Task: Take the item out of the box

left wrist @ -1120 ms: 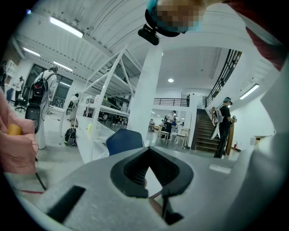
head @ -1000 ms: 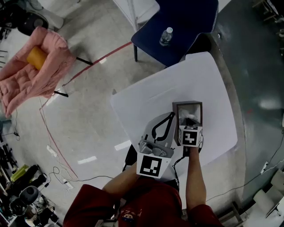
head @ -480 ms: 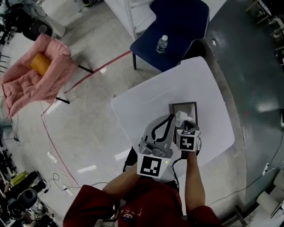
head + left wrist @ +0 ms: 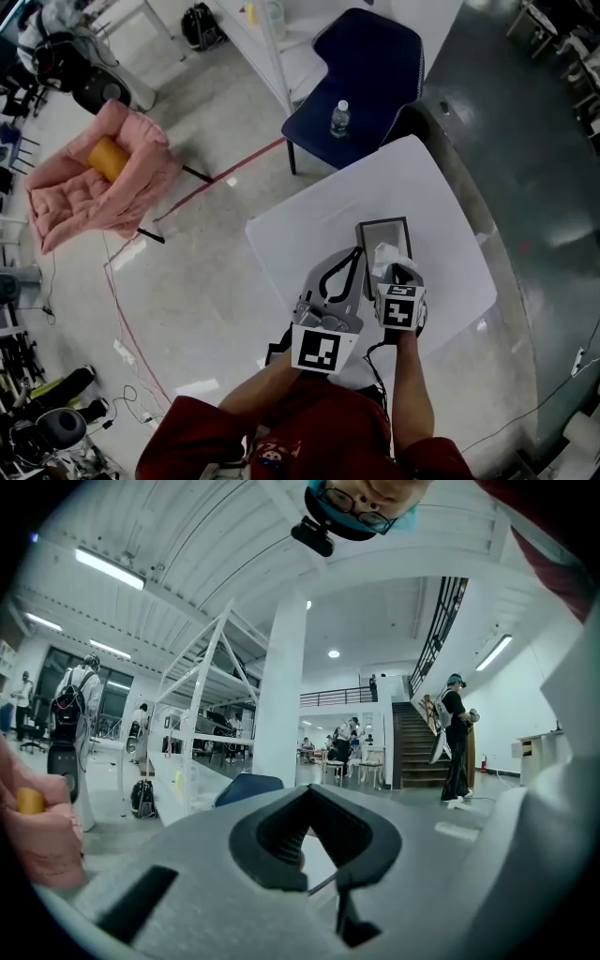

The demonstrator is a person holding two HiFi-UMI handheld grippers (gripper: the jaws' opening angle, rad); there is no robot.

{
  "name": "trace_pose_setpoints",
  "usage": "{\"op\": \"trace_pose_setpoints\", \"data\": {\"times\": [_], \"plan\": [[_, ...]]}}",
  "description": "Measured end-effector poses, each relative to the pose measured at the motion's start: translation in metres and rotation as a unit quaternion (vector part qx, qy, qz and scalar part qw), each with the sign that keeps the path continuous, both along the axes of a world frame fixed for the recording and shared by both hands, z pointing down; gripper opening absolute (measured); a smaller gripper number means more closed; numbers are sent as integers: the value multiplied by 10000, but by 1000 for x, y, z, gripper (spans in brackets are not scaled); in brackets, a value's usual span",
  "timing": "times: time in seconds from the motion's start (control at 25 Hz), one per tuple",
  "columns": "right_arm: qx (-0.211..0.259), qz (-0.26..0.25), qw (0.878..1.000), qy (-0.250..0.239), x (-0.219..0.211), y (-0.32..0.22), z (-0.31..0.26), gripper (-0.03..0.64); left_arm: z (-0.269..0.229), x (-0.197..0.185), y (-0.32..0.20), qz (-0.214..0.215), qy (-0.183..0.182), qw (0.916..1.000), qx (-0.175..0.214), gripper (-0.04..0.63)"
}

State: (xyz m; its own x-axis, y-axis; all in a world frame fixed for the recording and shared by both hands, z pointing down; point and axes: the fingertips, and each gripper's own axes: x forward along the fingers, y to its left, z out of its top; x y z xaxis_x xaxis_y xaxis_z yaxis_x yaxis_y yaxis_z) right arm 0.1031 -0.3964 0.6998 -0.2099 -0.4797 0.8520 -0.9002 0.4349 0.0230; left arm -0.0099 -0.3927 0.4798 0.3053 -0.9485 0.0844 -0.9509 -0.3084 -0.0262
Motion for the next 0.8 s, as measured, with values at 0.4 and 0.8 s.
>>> {"op": "trace_pose_setpoints", "data": {"times": [0.4, 0.8], "plan": [[541, 77, 9978, -376, 20, 33, -51, 8, -37, 34, 41, 36, -6, 9989, 466, 3], [1063, 104, 9930, -510, 50, 82, -102, 8, -63, 64, 96, -157, 518, 9962, 681, 3]]}}
